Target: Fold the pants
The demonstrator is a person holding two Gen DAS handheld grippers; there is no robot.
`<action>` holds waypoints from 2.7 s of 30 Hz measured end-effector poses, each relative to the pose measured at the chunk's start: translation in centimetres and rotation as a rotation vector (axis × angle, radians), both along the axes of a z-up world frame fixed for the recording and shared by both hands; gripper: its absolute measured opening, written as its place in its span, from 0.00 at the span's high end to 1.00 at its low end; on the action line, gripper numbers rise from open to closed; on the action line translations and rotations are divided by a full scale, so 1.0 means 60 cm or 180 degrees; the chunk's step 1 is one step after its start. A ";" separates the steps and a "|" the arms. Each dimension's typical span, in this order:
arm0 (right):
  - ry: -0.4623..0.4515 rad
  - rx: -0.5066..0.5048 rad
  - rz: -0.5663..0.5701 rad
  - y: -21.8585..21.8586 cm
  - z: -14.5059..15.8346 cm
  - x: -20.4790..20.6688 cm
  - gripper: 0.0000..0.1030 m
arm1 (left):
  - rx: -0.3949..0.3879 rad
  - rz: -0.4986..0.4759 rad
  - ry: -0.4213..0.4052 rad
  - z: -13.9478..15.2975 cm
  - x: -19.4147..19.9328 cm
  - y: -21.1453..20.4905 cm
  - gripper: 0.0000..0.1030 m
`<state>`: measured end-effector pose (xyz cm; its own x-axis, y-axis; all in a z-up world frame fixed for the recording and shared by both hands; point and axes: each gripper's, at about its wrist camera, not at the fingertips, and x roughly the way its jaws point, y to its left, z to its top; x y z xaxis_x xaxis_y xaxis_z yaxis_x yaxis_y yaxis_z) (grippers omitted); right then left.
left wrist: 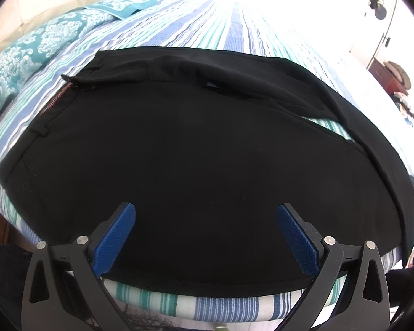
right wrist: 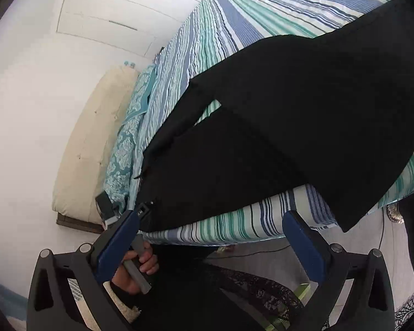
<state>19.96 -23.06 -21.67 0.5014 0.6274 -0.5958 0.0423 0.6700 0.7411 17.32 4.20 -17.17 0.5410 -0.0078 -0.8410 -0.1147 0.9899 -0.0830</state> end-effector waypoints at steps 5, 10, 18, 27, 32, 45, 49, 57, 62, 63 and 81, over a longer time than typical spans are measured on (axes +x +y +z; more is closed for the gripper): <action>-0.0136 -0.1940 0.0222 0.092 0.018 0.007 0.00 | 0.0034 -0.0068 -0.0069 0.008 0.000 -0.005 0.01; -0.0775 -0.3183 -0.0124 0.139 0.076 -0.017 0.00 | 0.0003 -0.0079 -0.0109 0.013 0.002 -0.002 0.01; -0.0521 -0.0579 -0.0683 0.013 0.063 -0.028 0.00 | -0.0164 0.0019 -0.0123 0.019 0.011 0.013 0.01; 0.0018 0.0479 -0.0667 0.000 -0.002 -0.024 0.00 | -0.0425 0.0130 -0.0151 0.026 0.020 0.026 0.01; 0.0561 0.0811 -0.1076 -0.016 -0.096 -0.011 0.00 | -0.0440 0.0122 -0.0117 0.024 0.019 0.025 0.01; 0.0305 0.0564 -0.1820 -0.079 -0.070 -0.036 0.00 | -0.0370 0.0180 -0.0082 0.015 0.018 0.037 0.01; 0.0283 0.0382 -0.1995 -0.097 -0.061 -0.053 0.00 | -0.0358 0.0154 -0.0061 0.012 0.019 0.034 0.01; 0.0574 0.0317 -0.2189 -0.131 -0.095 -0.062 0.00 | -0.0277 0.0036 -0.0084 0.012 0.017 0.021 0.01; 0.0549 0.0238 -0.1997 -0.124 -0.097 -0.047 0.09 | -0.0293 0.0056 -0.0052 0.009 0.021 0.023 0.01; 0.0589 0.0227 -0.1973 -0.123 -0.102 -0.046 0.13 | -0.0301 0.0066 -0.0055 0.010 0.021 0.024 0.01; 0.0412 0.0029 -0.2038 -0.153 -0.068 -0.084 0.85 | -0.0219 0.0055 -0.0008 0.001 0.021 0.016 0.01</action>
<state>14.90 -32.25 -25.76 0.7021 0.2336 -0.6727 0.5205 0.4764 0.7086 18.60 5.14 -17.14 0.5438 -0.0560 -0.8374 -0.1316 0.9797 -0.1510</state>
